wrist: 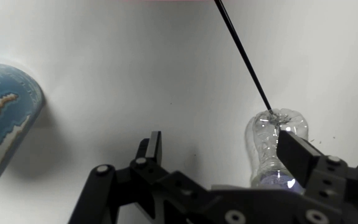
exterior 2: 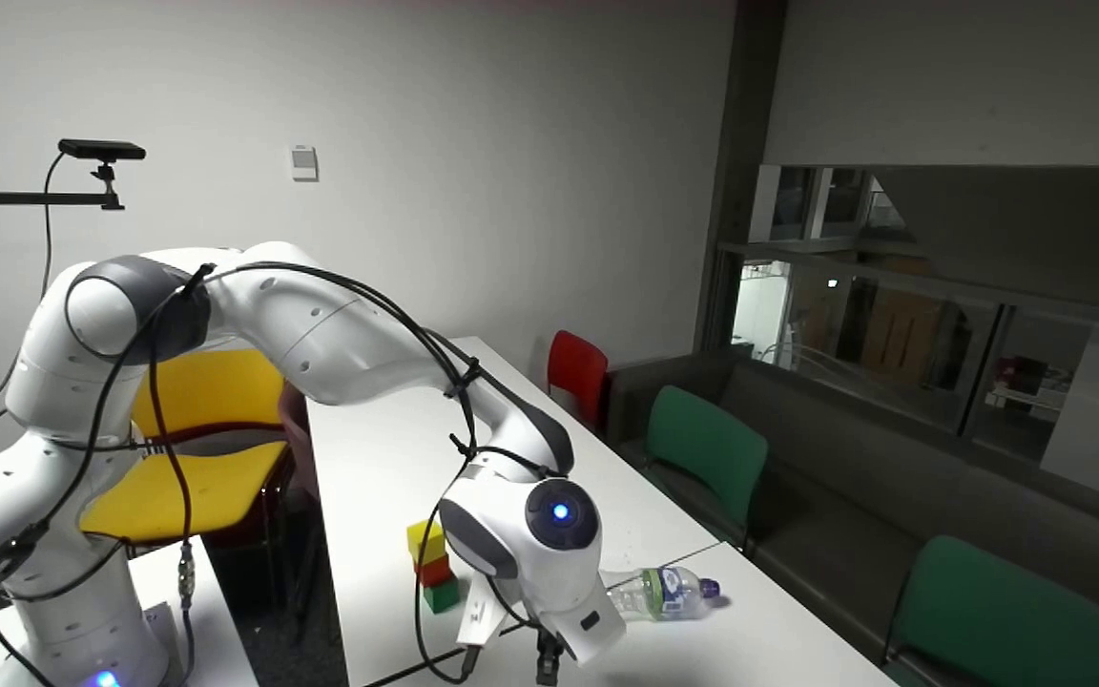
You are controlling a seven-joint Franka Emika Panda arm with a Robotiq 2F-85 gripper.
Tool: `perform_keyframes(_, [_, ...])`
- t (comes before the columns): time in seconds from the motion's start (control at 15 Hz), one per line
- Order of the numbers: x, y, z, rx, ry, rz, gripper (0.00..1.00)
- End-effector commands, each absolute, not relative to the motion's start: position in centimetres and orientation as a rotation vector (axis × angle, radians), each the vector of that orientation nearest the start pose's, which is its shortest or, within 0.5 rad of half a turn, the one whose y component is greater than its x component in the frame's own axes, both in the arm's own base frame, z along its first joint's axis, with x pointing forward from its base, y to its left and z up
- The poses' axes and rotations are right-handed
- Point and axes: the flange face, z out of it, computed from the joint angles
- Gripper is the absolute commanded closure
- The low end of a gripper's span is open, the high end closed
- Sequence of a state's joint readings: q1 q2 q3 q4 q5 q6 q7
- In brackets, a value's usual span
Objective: Push the blue can to the right
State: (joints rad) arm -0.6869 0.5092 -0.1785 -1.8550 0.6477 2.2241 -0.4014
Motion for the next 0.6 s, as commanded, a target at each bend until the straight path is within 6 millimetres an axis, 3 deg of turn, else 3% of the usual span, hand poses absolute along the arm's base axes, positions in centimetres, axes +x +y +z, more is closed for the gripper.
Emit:
perform_keyframes(0.0, [40.8, -44.7, 26.2, -2.489, 1.038, -0.313, 0.00])
perform_keyframes(0.2, [40.4, -43.6, 26.6, -2.509, 0.937, -0.331, 0.00])
perform_keyframes(0.27, [41.6, -45.1, 25.5, -2.510, 1.009, -0.281, 0.00])
perform_keyframes(0.53, [41.3, -44.4, 25.7, -2.516, 0.974, -0.286, 0.00])
